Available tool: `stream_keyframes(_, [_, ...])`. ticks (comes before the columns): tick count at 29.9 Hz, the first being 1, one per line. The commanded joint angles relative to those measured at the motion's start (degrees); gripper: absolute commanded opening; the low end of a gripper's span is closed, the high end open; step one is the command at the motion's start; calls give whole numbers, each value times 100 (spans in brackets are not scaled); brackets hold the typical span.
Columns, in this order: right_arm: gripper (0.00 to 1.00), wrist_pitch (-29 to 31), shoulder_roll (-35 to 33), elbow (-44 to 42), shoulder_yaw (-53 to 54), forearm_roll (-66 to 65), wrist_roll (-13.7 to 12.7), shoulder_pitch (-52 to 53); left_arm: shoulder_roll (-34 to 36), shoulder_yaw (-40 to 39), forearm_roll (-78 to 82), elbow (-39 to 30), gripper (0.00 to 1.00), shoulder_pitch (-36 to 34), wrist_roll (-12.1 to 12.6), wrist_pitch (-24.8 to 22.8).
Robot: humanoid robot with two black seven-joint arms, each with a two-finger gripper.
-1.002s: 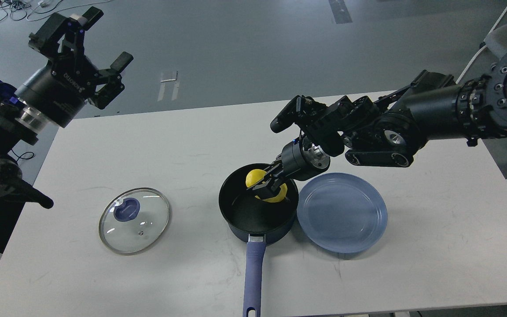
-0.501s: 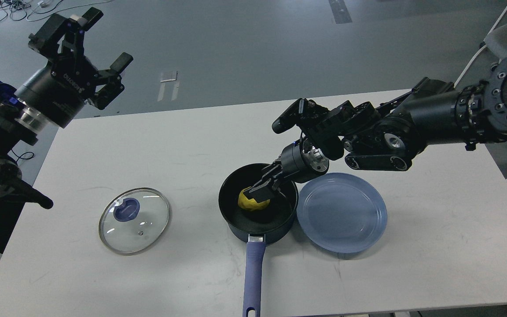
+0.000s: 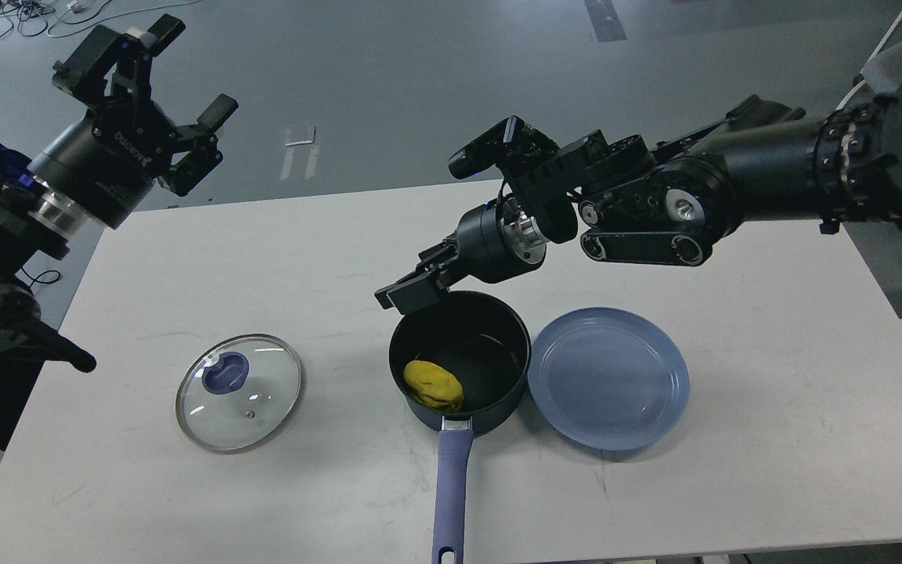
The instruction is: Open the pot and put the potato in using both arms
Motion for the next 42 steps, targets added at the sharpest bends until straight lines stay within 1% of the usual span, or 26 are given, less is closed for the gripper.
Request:
stream_keyframes(1, [93, 292, -581, -4, 454, 645, -2, -154, -17, 9, 0, 10, 98, 11, 0, 2])
stream_keyframes(4, [93, 741, -1258, -21, 972, 1349, -2, -462, -96, 9, 0, 19, 98, 81, 0, 2])
stream_keyframes(8, [93, 1137, -1971, -13, 1615, 1974, -2, -884, -176, 0, -9, 46, 98, 169, 0, 2])
stream_keyframes(12, [94, 1620, -2796, 75, 2554, 3124, -2, -1735, -281, 0, 0, 54, 98, 318, 0, 2])
stream_keyframes(14, [94, 1770, -2973, 67, 2731, 3407, -2, -2008, -290, 0, -9, 54, 98, 371, 0, 2])
stream_keyframes(16, [94, 2120, -3315, 58, 3056, 3907, -2, -2596, -377, 0, -9, 54, 98, 502, 0, 2])
stream_keyframes(18, [94, 2189, -3535, 58, 3293, 4136, -2, -3061, -439, -35, -18, 63, 98, 582, 0, 2])
stream_keyframes(23, [95, 2189, -3905, -13, 3899, 4182, -2, -4064, -632, -255, -79, 133, 98, 889, 0, 2])
stream_keyframes(26, [95, 2189, -3932, -56, 4270, 4182, -2, -4514, -755, -334, -123, 247, 98, 995, 0, 2])
stream_keyframes(30, [95, 2189, -3853, -407, 4552, 4400, -2, -5006, -922, -439, -351, 388, 98, 1127, 0, 2])
stream_keyframes(33, [96, 2189, -3757, -513, 4552, 4516, -2, -5182, -940, -466, -449, 397, 98, 1189, 0, 2])
stream_keyframes(35, [100, 2189, -3704, -522, 4552, 4516, -2, -5296, -958, -466, -458, 423, 98, 1232, 0, 2])
stream_keyframes(42, [100, 2189, -3405, -663, 4569, 4507, -2, -5341, -1037, -475, -458, 424, 98, 1285, 0, 2])
